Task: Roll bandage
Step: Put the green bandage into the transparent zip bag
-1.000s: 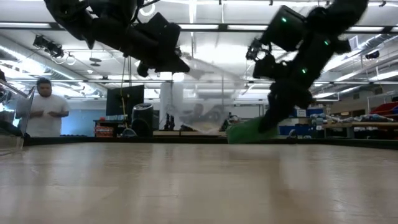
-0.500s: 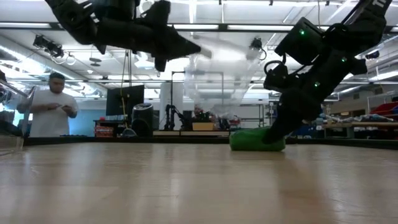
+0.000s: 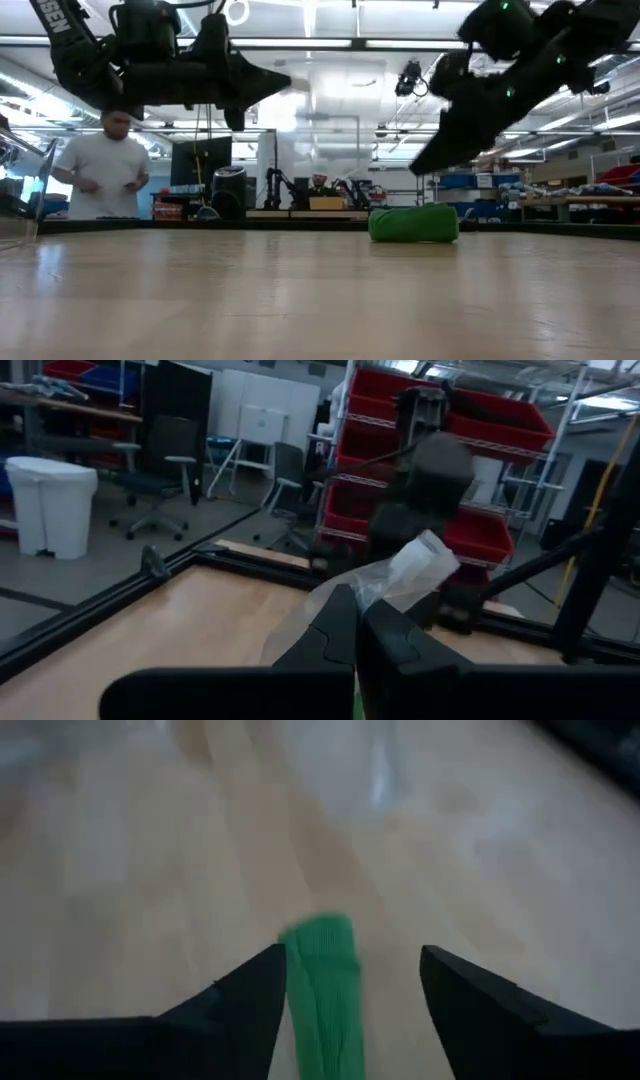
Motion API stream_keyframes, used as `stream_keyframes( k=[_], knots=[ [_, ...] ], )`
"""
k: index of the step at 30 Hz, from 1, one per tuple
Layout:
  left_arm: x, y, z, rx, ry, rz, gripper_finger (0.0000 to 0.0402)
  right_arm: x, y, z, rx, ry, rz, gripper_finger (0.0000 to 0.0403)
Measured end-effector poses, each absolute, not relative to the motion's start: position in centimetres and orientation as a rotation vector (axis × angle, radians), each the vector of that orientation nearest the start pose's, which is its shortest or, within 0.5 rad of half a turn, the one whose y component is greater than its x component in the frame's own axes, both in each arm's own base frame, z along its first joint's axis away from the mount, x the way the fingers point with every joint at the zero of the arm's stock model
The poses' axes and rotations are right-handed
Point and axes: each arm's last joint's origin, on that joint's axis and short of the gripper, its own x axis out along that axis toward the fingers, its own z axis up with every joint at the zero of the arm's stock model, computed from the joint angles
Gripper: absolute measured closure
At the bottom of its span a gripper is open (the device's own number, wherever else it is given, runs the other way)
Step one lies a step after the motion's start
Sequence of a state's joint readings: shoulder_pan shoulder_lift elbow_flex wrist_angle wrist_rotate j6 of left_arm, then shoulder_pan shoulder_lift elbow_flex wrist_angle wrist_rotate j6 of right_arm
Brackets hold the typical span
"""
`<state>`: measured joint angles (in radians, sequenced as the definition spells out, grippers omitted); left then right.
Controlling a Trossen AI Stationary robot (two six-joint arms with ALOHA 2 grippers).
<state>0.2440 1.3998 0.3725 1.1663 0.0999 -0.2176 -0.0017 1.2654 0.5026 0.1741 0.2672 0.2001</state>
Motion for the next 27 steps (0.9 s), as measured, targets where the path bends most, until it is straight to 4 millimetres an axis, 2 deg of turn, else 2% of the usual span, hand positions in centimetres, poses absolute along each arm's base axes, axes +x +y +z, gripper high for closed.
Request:
stream_keyframes(
  k=[5, 11, 16, 23, 27],
  knots=[
    [24.3, 5.9, 19.9, -0.206, -0.160, 0.169, 0.0401, 23.7, -0.2, 20.4, 0.092, 0.366, -0.298, 0.0163],
    [24.3, 6.0, 20.0, -0.232, -0.169, 0.211, 0.0401, 24.3, 1.0, 21.9, -0.077, 0.197, -0.344, 0.0192],
    [24.3, 6.0, 20.0, -0.234, -0.167, 0.210, 0.0401, 24.8, 1.3, 22.3, -0.146, 0.133, -0.404, 0.0246],
    [24.3, 6.0, 20.0, -0.242, -0.167, 0.211, 0.0401, 25.6, 1.2, 21.6, -0.177, 0.128, -0.386, 0.0344],
    [24.3, 6.0, 20.0, -0.243, -0.166, 0.211, 0.0401, 26.0, 1.3, 21.6, -0.196, 0.083, -0.366, 0.0382]
  ],
)
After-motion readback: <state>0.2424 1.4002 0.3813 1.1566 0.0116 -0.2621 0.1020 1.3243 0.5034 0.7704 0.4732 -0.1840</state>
